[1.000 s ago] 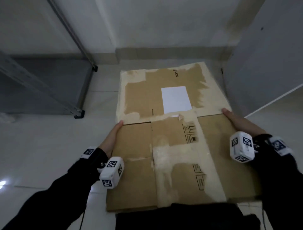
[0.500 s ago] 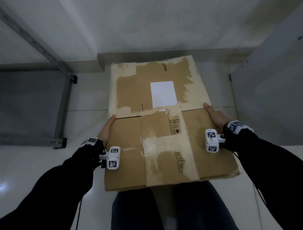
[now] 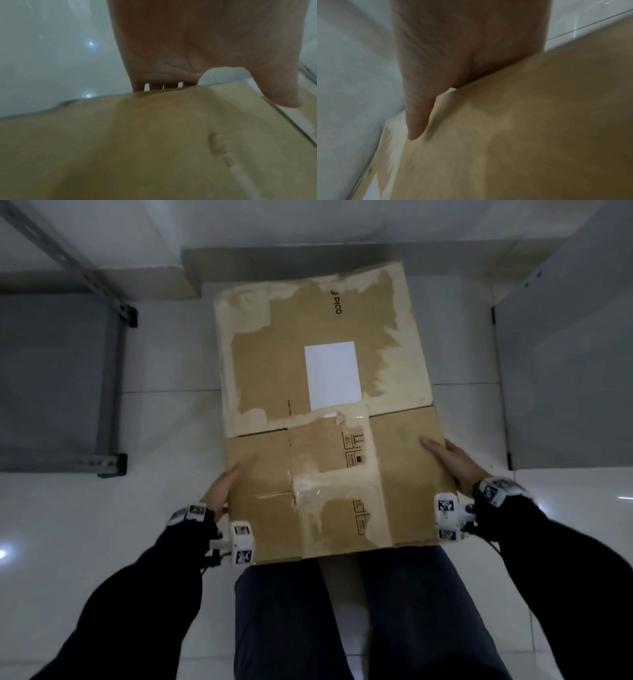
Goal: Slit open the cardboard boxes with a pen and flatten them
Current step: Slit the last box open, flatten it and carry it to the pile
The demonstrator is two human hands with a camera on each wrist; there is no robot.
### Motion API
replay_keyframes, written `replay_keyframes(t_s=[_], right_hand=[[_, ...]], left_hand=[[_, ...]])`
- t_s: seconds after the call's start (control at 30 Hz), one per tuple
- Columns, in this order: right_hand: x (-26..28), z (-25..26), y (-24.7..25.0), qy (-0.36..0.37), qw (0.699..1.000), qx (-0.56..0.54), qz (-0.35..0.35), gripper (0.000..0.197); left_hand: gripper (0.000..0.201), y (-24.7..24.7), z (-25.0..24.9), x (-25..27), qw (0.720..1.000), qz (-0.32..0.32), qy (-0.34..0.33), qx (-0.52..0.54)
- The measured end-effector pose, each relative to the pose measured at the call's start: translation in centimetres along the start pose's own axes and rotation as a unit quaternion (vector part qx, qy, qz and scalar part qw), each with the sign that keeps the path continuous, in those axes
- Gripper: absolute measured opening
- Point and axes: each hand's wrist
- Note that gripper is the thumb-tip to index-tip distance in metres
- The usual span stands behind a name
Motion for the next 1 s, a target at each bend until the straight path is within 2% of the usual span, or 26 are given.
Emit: replay_keyframes(t_s=[0.03,0.07,0.13,0.17,0.2,0.3,0.33,0.43,0.47,0.57,0.7,0.77,0.83,0.9,0.93,1.0], right_hand=[[1.3,-1.4,0.0,0.003,1.0,-0.004,0.004,0.096],[2.4,-3.0,0.0,0.007,1.0,-0.003,0.004,0.089],[4.0,-5.9,-0.3,0.019,1.0,0.012,-0.001,0.059],[4.2,-7.4,-0.6,0.021,0.999,0.023,-0.009,0.052],[3.9,-8.8,-0.7,0.022,0.999,0.038,-0.021,0.054],[1.7,-12.0,-1.5,0.062,0.985,0.125,-0.103,0.061],[0.9,-12.7,-1.9,0.074,0.978,0.142,-0.132,0.06],[-0.6,-14.3,-2.9,0.071,0.977,0.092,-0.18,0.059],[-0.9,-14.7,-3.0,0.069,0.975,0.074,-0.197,0.06],[-1.6,-13.9,-3.8,0.063,0.969,0.049,-0.235,0.061],[-4.0,-9.0,-5.3,0.053,0.967,0.055,-0.244,0.064],[-4.9,-7.3,-6.1,0.034,0.969,0.054,-0.238,0.064],[-4.6,-7.1,-6.5,0.03,0.97,0.043,-0.237,0.067],[-3.3,-7.9,-6.6,0.018,0.969,-0.01,-0.245,0.076],[-2.8,-8.6,-6.6,-0.003,0.963,-0.065,-0.263,0.079],[-1.6,-9.6,-7.1,-0.085,0.931,-0.213,-0.283,0.076]], left_hand=[[0.117,-0.1,1.6,0.6,1.0,-0.003,-0.006,-0.011],[0.114,-0.4,3.0,1.4,1.0,-0.003,-0.007,-0.017],[0.094,-1.3,5.4,2.7,1.0,0.006,-0.019,-0.008],[0.085,-1.8,6.5,2.8,1.0,0.005,-0.03,-0.008],[0.084,-2.2,7.2,2.5,0.999,-0.008,-0.049,-0.013],[0.11,-3.3,8.9,0.8,0.992,-0.062,-0.107,-0.019],[0.109,-3.5,9.3,0.3,0.991,-0.071,-0.116,-0.01],[0.078,-3.9,10.0,-0.6,0.989,-0.101,-0.112,0.007],[0.073,-4.0,10.0,-0.8,0.988,-0.111,-0.109,0.003],[0.075,-3.5,8.5,-1.9,0.987,-0.116,-0.108,-0.011],[0.097,-1.9,3.1,-4.2,0.987,-0.117,-0.11,-0.031],[0.118,-0.7,1.5,-6.0,0.989,-0.115,-0.093,-0.02],[0.128,-0.7,0.2,-5.0,0.991,-0.114,-0.072,-0.02],[0.105,-1.3,0.0,-2.8,0.99,-0.121,-0.065,-0.024],[0.091,-1.7,0.6,-2.4,0.985,-0.162,-0.054,-0.015],[0.089,-2.9,2.2,-1.1,0.974,-0.202,0.025,0.102]])
Point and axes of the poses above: each hand's wrist, its own x-axis away from the middle knuckle, its own y-axis out of the back of the hand, z = x × y, and after that the axes turned 4 degrees about -x, right-handed
